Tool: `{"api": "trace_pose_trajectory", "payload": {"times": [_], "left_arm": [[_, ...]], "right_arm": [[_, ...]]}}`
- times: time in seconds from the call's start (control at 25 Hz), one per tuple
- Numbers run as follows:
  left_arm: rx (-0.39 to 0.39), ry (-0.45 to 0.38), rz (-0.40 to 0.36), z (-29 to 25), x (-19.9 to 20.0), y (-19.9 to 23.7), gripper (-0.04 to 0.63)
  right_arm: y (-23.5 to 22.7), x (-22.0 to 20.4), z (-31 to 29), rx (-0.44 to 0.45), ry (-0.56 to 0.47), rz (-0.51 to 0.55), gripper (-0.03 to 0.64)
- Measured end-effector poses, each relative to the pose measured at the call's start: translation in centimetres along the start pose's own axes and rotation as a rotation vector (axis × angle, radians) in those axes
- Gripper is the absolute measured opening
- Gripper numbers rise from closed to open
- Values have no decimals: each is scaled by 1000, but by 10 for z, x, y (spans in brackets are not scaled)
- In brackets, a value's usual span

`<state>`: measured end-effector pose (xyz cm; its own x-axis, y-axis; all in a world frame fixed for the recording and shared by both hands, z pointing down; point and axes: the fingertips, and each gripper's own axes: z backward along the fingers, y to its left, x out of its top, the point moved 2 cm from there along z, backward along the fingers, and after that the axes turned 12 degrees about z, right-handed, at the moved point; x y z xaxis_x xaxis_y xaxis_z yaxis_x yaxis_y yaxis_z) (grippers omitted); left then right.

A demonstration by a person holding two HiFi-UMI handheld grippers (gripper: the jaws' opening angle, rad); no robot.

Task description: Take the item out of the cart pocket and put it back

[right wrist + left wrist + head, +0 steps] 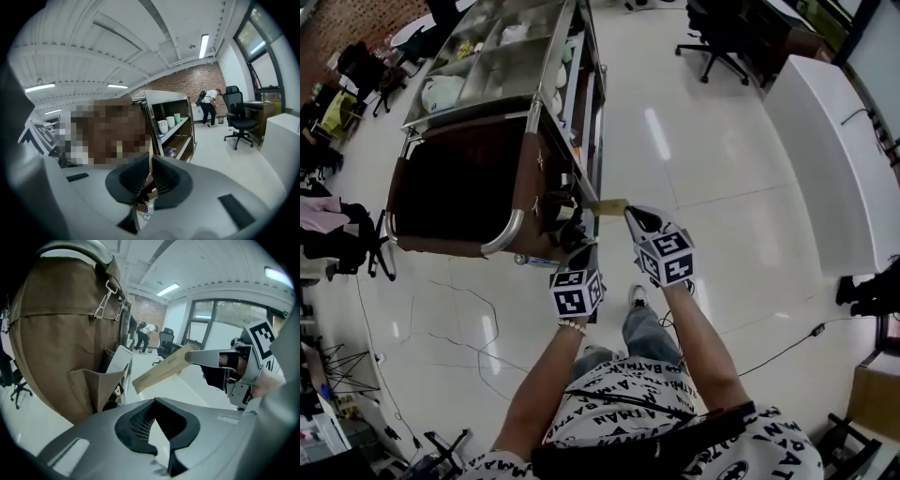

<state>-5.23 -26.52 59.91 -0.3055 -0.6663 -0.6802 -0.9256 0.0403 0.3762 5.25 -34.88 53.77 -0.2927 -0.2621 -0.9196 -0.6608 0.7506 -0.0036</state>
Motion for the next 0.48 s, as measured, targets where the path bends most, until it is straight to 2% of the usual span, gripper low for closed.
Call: {"api": "trace_pose_trajectory", "payload": {"times": [0.2,0.48], "left_arm": [[63,-3,38,-35,6,2,3],[141,-8,94,-61,6,20,3]], "right_arm": [[-28,-3,-52,58,8,13,23],[-35,-8,-117,143,20,32,23]]}}
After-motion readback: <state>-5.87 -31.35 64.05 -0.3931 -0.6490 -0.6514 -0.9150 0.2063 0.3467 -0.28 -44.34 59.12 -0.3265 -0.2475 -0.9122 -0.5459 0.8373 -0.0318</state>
